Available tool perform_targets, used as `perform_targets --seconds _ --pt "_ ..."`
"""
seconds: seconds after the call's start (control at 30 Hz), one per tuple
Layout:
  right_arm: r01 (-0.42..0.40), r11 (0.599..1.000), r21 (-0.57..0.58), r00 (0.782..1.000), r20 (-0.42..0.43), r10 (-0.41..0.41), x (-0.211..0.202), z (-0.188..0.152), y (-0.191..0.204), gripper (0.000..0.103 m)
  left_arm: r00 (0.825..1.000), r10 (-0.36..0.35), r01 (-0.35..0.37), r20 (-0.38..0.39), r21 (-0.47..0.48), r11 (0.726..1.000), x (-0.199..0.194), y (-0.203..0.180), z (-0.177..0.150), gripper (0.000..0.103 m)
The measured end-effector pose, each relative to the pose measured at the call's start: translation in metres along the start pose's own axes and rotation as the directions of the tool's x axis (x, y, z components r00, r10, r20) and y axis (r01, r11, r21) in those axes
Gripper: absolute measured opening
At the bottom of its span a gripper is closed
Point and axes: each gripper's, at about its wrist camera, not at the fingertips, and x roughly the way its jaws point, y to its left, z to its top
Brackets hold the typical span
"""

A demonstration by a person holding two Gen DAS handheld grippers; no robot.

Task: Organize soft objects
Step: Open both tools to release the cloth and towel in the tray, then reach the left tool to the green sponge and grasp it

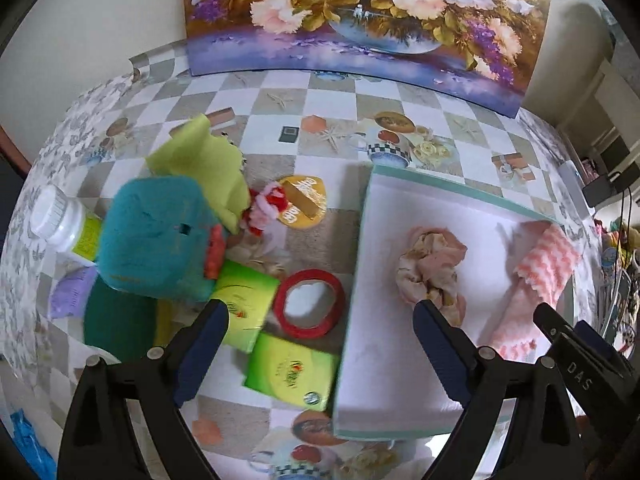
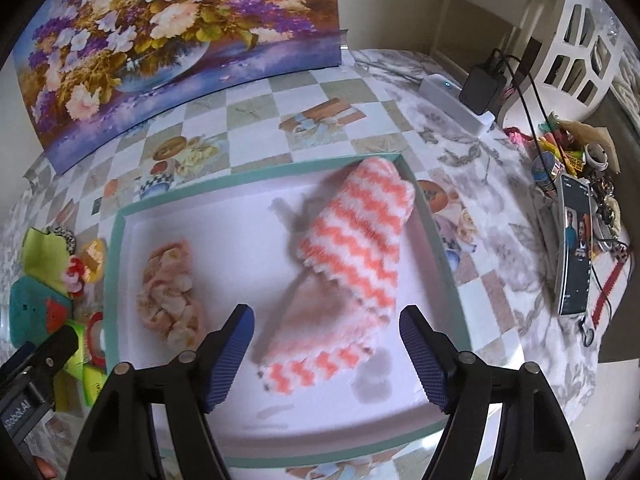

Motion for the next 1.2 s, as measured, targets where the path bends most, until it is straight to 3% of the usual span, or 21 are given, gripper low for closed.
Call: perform_targets --seconds 0.17,0.3,0.47,0.67,0.87,1.03,1.2 --pt "-0.047 0.995 -0.084 0.999 0.01 0.048 -0.009 -0.009 0.032 0.079 0.999 0.044 -0.044 0.015 -0.013 0.999 -0.011 0.026 0.002 0.094" --pt "-0.1 0.985 -0.143 0.995 0.014 0.103 -0.017 -0.017 0.058 0.079 0.999 0.029 -0.027 0.031 -0.076 0.997 -0.02 0.053 0.003 0.094" --pt "-0.107 0.973 -0.204 0.994 0.01 0.111 -0.022 -0.027 0.085 0.079 0.996 0.07 -0.061 0.059 -0.149 0.987 -0.03 0.088 0.002 0.094" --pt "-0.137 0.961 -0.242 0.99 -0.018 0.137 -0.022 -0.034 0.107 0.079 0.992 0.124 -0.118 0.015 -0.221 0.968 -0.019 0.129 -0.002 0.094" --pt "-0.213 0.941 -0.262 0.977 -0.052 0.207 -0.022 -0.039 0.129 0.079 0.988 0.151 -0.147 -0.014 -0.332 0.932 -0.011 0.169 -0.009 0.094" --pt "-0.261 0.917 -0.301 0.965 -0.072 0.251 -0.019 -0.046 0.153 0.079 0.991 0.122 -0.137 -0.062 -0.389 0.911 0.005 0.187 -0.016 0.094" --pt "-0.261 0.897 -0.356 0.965 -0.098 0.242 -0.015 -0.057 0.171 0.079 0.991 0.095 -0.128 -0.098 -0.413 0.902 0.019 0.191 -0.018 0.094"
